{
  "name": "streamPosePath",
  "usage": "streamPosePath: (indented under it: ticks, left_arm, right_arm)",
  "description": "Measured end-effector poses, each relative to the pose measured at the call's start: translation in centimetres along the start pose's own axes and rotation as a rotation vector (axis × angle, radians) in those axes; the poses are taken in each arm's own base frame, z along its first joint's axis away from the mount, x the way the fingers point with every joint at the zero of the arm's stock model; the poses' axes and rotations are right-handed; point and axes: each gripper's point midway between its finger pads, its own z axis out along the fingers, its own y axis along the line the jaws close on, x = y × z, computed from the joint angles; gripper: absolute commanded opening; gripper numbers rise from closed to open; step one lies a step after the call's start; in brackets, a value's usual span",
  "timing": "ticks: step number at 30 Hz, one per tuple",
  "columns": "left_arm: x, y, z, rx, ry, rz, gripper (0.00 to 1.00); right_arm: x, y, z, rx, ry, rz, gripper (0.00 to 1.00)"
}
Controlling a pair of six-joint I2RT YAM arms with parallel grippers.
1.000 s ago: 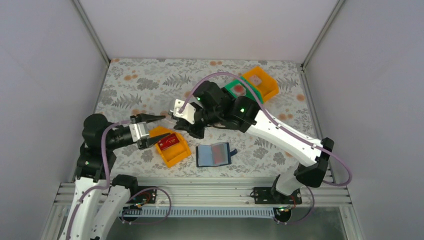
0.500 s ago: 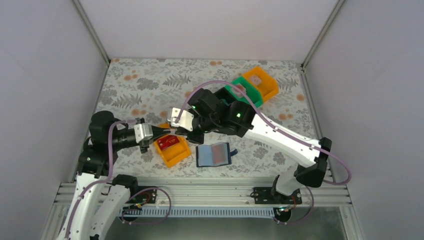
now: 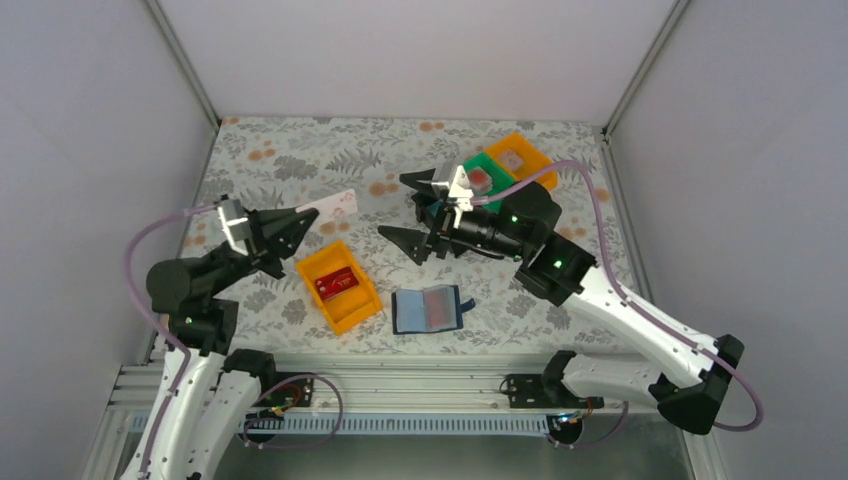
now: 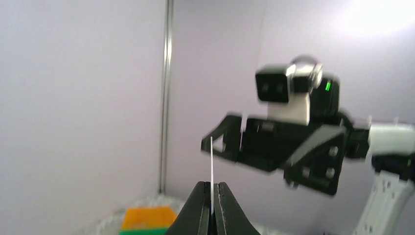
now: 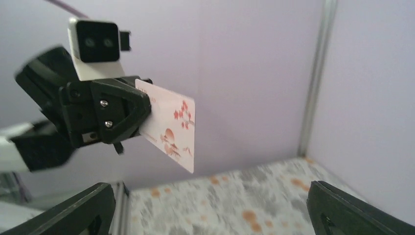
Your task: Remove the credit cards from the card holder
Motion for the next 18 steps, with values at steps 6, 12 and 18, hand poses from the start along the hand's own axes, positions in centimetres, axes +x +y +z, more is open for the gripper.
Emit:
streamPosePath:
  ticks: [6,12,18]
  left_arm:
    - [-6.0,-1.3,-0.8,0.002,-0.237,-0.046,0.02]
    - [-7.8,-1.3,-1.6,-0.007,-0.332,-0.116,0.02]
    - [-7.4,-1.4,-2.3,-0.003,-0.367,-0.163,0.02]
  right_arm:
    - [-3.8,1.6,1.4,-0.135,-0.208,0.117,0.99]
    - [-6.0,4.3,3.0,-0.247,-0.268,0.154,0.95]
    - [-9.1,6.0,4.8,-0.324,-0.309,0.141,0.76]
